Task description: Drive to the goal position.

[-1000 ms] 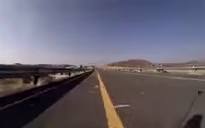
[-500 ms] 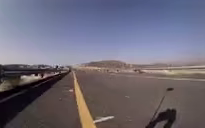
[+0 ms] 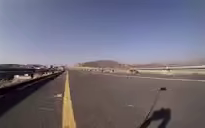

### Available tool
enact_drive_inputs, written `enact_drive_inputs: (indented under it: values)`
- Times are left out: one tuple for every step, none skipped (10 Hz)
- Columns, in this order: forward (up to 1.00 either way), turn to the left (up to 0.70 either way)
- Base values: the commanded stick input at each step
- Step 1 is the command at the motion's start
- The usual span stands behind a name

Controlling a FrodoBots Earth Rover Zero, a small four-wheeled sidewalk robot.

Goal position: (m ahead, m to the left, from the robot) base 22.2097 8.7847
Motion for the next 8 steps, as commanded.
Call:
enact_drive_inputs:
  values:
    - [0.85, 0.07]
    - [0.85, 0.19]
    - [0.85, 0.23]
    - [0.85, 0.07]
    - [0.85, 0.00]
    - [0.85, 0.00]
    - [0.85, 0.00]
    - [0.85, 0.00]
